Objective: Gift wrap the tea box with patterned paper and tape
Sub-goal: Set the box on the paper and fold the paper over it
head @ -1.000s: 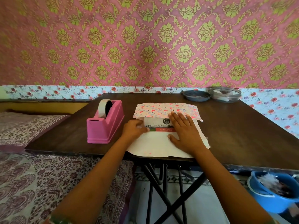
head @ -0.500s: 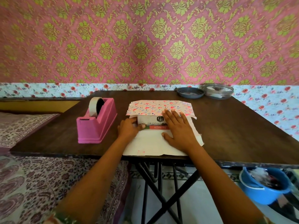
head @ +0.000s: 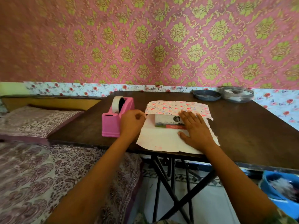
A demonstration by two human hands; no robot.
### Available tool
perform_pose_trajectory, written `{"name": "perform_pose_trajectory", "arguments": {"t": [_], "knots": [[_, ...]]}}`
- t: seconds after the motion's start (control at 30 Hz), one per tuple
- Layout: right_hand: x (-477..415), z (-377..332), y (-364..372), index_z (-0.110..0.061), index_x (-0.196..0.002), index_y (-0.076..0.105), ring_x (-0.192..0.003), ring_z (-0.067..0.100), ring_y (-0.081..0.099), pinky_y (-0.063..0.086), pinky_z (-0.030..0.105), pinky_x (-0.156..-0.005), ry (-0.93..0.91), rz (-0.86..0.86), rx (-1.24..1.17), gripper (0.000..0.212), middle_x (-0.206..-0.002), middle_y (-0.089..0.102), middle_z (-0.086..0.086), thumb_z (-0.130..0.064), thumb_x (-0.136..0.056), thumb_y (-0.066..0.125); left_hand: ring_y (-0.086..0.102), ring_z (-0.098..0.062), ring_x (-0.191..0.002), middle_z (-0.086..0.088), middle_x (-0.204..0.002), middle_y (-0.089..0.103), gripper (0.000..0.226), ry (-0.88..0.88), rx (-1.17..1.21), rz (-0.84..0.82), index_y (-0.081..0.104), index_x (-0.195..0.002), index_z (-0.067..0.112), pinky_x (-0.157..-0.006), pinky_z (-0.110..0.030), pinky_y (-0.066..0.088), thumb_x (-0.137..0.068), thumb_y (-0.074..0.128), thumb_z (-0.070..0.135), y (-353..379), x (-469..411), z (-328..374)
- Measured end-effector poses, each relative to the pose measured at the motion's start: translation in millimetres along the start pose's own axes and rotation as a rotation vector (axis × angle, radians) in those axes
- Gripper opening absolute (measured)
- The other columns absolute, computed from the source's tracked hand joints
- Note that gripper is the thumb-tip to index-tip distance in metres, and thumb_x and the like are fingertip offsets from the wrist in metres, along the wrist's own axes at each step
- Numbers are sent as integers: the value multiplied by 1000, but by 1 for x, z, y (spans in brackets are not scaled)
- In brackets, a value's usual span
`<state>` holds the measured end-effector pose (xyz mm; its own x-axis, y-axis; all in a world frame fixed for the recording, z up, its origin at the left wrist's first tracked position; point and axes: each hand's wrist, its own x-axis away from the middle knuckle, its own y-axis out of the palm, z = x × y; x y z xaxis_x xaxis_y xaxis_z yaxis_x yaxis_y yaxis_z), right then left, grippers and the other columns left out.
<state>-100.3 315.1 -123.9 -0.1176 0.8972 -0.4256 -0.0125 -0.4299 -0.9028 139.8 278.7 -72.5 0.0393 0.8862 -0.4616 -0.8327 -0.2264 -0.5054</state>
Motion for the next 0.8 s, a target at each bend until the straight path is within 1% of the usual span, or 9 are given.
{"name": "perform_pose_trajectory", "arguments": {"t": [0.07, 0.13, 0.27, 0.33, 0.43, 0.53, 0.67, 0.73, 0.8], "knots": [[0, 0, -1, -23, -149, 1, -146, 18, -1, -14, 31, -112, 8, -13, 6, 79, -158, 1, -1, -60, -81, 16, 58, -14, -77, 0, -90, 68, 18, 2, -151, 151, 71, -91, 15, -68, -25, 43, -90, 53, 20, -26, -7, 5], [0, -2, -4, -23, -149, -2, -146, 17, -4, -15, 31, -111, 17, -34, 4, 75, -158, -3, -1, -56, -88, 27, 58, -18, -78, 0, -91, 68, 22, -105, -278, 203, 69, -95, 16, -66, -28, 44, -91, 50, 26, -54, -21, 1], [-1, -8, -11, -23, -148, -8, -145, 17, -8, -13, 33, -113, 32, -83, 12, 75, -158, -9, 0, -48, -94, 38, 59, -29, -97, -15, -110, 64, 35, -378, -357, 0, 65, -106, 9, -70, -34, 44, -90, 50, 36, -89, -41, -14], [0, -9, -12, -24, -148, -9, -145, 18, -8, -13, 33, -113, 39, -84, 18, 75, -157, -10, 0, -48, -94, 38, 54, -32, -108, -18, -123, 56, 43, -491, -223, -119, 54, -122, 2, -76, -37, 43, -94, 49, 34, -93, -41, -12], [1, -10, -12, -23, -148, -9, -145, 18, -9, -15, 32, -111, 40, -71, 11, 75, -157, -10, 0, -48, -95, 38, 49, -32, -109, -18, -123, 49, 43, -635, 107, -215, 44, -130, 2, -75, -40, 46, -96, 48, 27, -95, -40, -5], [2, -10, -12, -22, -148, -9, -145, 18, -9, -16, 32, -111, 41, -64, -2, 75, -157, -9, 0, -48, -95, 38, 47, -31, -111, -13, -111, 44, 29, -694, 173, -242, 48, -114, 5, -77, -41, 50, -95, 50, 26, -100, -46, -3], [2, -8, -9, -22, -148, -6, -145, 18, -8, -16, 32, -110, 35, -53, -12, 75, -157, -7, 0, -55, -88, 25, 49, -26, -86, -9, -92, 45, 22, -750, 251, -259, 48, -107, 7, -77, -45, 54, -94, 51, 24, -104, -48, -6], [1, -7, -7, -23, -148, -5, -145, 18, -7, -17, 31, -110, 35, -50, -6, 79, -157, -6, 0, -56, -82, 21, 48, -24, -78, -8, -90, 44, 21, -754, 296, -246, 49, -105, 9, -69, -46, 55, -94, 51, 26, -104, -45, -5], [0, -6, -5, -23, -148, -4, -145, 19, -7, -17, 31, -110, 32, -48, 3, 78, -158, -5, 1, -55, -83, 23, 50, -27, -85, -9, -94, 46, 20, -765, 349, -213, 50, -102, 9, -70, -48, 55, -93, 53, 27, -103, -43, -8]]}}
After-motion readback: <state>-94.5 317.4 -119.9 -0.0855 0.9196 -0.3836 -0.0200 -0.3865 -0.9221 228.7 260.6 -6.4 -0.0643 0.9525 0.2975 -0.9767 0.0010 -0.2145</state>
